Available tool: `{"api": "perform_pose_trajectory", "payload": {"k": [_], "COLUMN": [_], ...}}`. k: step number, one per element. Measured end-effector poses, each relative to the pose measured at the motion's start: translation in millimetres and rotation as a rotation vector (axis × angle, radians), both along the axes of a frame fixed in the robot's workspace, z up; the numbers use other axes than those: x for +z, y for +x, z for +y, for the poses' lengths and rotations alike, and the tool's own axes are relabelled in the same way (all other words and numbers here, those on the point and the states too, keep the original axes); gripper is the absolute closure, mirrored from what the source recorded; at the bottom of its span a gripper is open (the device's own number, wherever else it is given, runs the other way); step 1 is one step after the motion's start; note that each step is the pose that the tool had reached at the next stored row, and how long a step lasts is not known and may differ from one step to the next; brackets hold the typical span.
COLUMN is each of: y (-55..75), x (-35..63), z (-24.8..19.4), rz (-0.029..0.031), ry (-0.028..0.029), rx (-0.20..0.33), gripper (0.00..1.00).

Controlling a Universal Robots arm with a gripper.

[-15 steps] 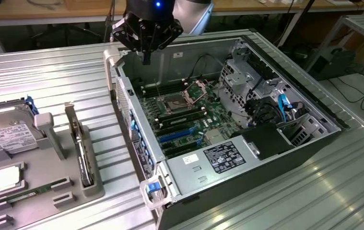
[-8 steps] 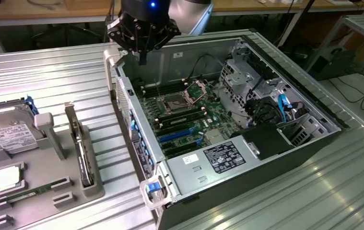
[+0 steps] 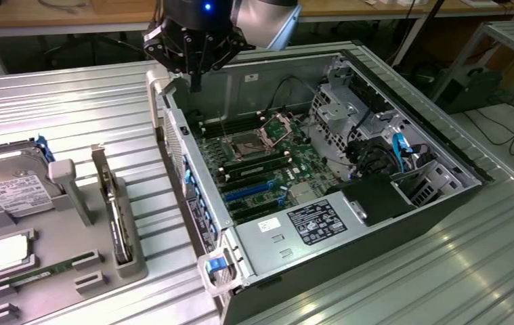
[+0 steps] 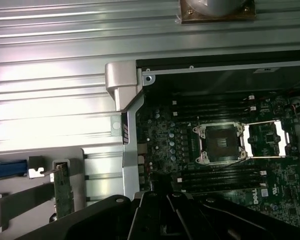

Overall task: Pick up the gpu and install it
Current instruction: 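Reach for the gpu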

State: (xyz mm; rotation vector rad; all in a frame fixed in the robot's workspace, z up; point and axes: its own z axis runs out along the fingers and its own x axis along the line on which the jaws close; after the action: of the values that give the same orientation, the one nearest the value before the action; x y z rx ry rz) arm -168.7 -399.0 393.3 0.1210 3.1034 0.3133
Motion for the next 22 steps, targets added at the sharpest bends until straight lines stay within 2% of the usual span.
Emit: {"api": "perform_pose_trajectory", "payload": {"k": [22], "y": [-20.2], "x": [0.0], "z": [0.0], "rz": [0.0000], "ry": [0.0180], "rx": [0.000], "gripper": [0.89]}}
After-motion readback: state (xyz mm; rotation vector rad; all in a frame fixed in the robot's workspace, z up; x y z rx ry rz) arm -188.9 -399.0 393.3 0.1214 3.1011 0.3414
